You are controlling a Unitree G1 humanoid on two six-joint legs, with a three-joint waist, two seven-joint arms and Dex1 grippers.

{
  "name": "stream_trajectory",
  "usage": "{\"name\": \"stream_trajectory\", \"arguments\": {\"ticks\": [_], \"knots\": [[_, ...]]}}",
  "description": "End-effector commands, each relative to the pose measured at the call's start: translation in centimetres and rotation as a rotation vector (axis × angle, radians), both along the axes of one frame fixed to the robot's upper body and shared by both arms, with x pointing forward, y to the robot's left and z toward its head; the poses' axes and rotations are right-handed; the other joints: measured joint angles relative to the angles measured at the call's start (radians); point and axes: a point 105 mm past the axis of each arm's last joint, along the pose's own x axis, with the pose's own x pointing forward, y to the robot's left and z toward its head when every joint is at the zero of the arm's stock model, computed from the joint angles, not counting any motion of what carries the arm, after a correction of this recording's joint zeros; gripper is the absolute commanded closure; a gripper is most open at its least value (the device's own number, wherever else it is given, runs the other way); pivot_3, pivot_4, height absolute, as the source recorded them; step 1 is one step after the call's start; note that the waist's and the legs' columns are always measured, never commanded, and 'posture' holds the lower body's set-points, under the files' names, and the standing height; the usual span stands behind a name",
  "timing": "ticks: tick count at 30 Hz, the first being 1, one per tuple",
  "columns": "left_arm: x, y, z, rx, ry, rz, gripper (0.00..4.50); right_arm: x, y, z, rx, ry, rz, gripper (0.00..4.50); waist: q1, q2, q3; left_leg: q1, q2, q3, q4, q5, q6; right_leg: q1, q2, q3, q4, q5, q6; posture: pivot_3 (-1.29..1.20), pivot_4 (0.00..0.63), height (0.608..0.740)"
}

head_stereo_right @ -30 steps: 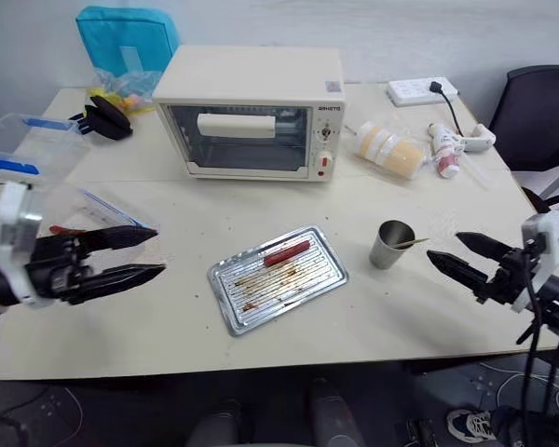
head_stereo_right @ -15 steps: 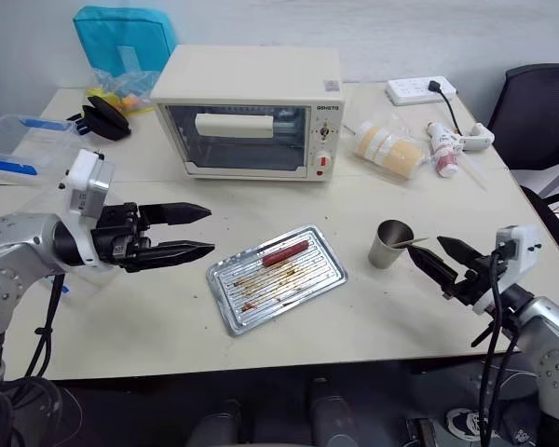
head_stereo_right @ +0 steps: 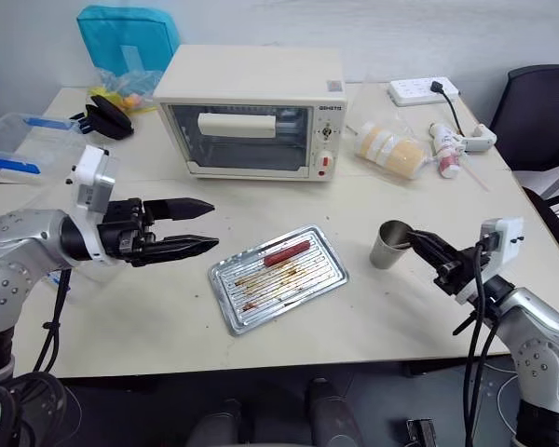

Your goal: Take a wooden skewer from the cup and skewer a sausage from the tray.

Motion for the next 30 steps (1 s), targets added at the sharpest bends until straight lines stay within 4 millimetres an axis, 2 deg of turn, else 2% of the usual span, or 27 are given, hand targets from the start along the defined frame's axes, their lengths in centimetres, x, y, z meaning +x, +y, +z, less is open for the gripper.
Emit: {"name": "stream_trajectory", "arguments": {"ticks": [1,4,8,11,16,20,26,30], "knots": [[-0.1,0.0,0.8,-0.006,-0.038,-0.009,1.07,-0.1,0.0,0.8,-0.003,-0.046,0.002,3.72,-0.001,0.000,0.000,0.000,0.000,0.000,0.000,0.000,0.000,0.000,0.000,0.000,0.000,0.000,0.000,0.00,0.150,0.740],[-0.1,-0.1,0.7,-0.007,-0.039,-0.010,1.07,0.0,-0.1,0.9,0.003,-0.052,-0.002,3.72,0.000,0.000,0.000,0.000,0.000,0.000,0.000,0.000,0.000,0.000,0.000,0.000,0.000,0.000,0.000,0.00,0.150,0.740],[0.3,-0.1,0.8,-0.011,-0.045,-0.008,1.07,0.5,-0.5,1.3,0.011,-0.062,-0.027,4.46,0.000,0.000,0.000,0.000,0.000,0.000,0.000,0.000,0.000,0.000,0.000,0.000,0.000,0.000,0.000,0.00,0.150,0.740],[0.4,-0.2,0.9,-0.013,-0.050,-0.009,1.07,0.8,-0.4,2.0,0.005,-0.071,-0.023,4.46,-0.001,0.000,0.000,0.000,0.000,0.000,0.000,0.000,0.000,0.000,0.000,0.000,0.000,0.000,0.000,0.00,0.150,0.740],[0.5,-0.4,0.7,-0.015,-0.053,-0.019,1.07,0.6,0.1,4.4,-0.004,-0.106,0.017,4.46,-0.001,0.000,0.000,0.000,0.000,0.000,0.000,0.000,0.000,0.000,0.000,0.000,0.000,0.000,0.000,0.00,0.150,0.740],[0.7,-0.7,0.6,-0.020,-0.055,-0.023,1.07,0.7,0.3,5.4,-0.041,-0.109,0.026,4.46,0.001,0.000,0.000,0.000,0.000,0.000,0.000,0.000,0.000,0.000,0.000,0.000,0.000,0.000,0.000,0.00,0.150,0.740],[0.8,-1.4,0.0,-0.018,-0.059,-0.051,1.07,-0.2,0.5,7.7,-0.140,-0.125,0.075,4.46,0.001,0.000,0.000,0.000,0.000,0.000,0.000,0.000,0.000,0.000,0.000,0.000,0.000,0.000,0.000,0.00,0.150,0.740],[0.9,-2.1,0.3,-0.043,-0.074,-0.069,1.07,-0.9,0.6,10.8,-0.157,-0.136,0.139,4.46,0.000,0.000,0.000,-0.001,0.000,0.000,0.000,0.000,0.000,0.000,0.000,0.000,-0.001,0.000,0.000,0.00,0.150,0.740]]}}
